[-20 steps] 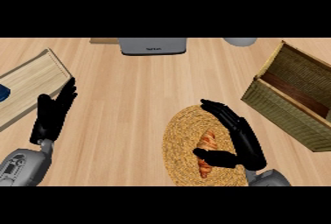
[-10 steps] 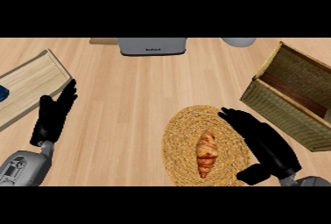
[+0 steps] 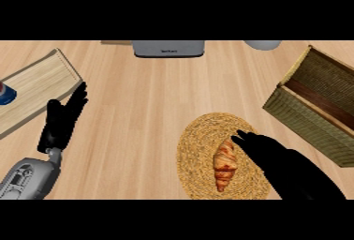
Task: Pick the croissant from the placemat and place it in the basket
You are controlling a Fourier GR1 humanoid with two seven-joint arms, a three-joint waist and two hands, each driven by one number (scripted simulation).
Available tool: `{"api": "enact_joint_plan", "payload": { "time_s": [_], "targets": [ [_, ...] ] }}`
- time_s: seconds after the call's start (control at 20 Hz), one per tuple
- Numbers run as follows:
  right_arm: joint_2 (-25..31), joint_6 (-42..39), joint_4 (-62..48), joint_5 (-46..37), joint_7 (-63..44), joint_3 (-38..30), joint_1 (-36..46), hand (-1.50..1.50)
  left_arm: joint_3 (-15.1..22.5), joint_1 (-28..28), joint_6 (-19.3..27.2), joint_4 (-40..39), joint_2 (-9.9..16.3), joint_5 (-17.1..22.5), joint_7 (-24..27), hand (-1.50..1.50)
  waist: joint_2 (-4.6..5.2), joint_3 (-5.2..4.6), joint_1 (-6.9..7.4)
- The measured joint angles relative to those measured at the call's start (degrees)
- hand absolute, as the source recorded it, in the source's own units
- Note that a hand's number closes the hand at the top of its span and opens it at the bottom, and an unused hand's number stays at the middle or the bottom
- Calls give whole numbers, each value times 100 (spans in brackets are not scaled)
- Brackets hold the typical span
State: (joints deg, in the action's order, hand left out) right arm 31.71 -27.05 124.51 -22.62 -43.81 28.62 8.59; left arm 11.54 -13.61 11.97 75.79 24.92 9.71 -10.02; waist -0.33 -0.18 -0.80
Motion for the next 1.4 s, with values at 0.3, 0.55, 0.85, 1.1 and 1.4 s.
{"api": "enact_joint_plan", "payload": {
  "time_s": [0.3,0.55,0.85,1.1,1.4],
  "targets": [
    [-370,-280,444,-1,-564,-276,73,-150,-154,67,-138,169,-118,-172,-117,0,19,12,58],
    [-627,-203,311,-660,-390,-213,-76,-150,-327,45,-321,124,-203,-326,-93,0,27,17,68],
    [-942,-21,-106,-1320,29,-56,-348,-150,-489,38,-390,167,-396,-548,-187,0,29,19,74],
    [-1128,218,-669,-1679,606,-67,-532,-150,-589,101,-459,248,-554,-718,-213,0,31,19,78],
    [-1353,535,-1369,-2141,1265,-131,-582,-150,-782,88,-646,206,-694,-859,-227,0,32,20,78]
  ]
}}
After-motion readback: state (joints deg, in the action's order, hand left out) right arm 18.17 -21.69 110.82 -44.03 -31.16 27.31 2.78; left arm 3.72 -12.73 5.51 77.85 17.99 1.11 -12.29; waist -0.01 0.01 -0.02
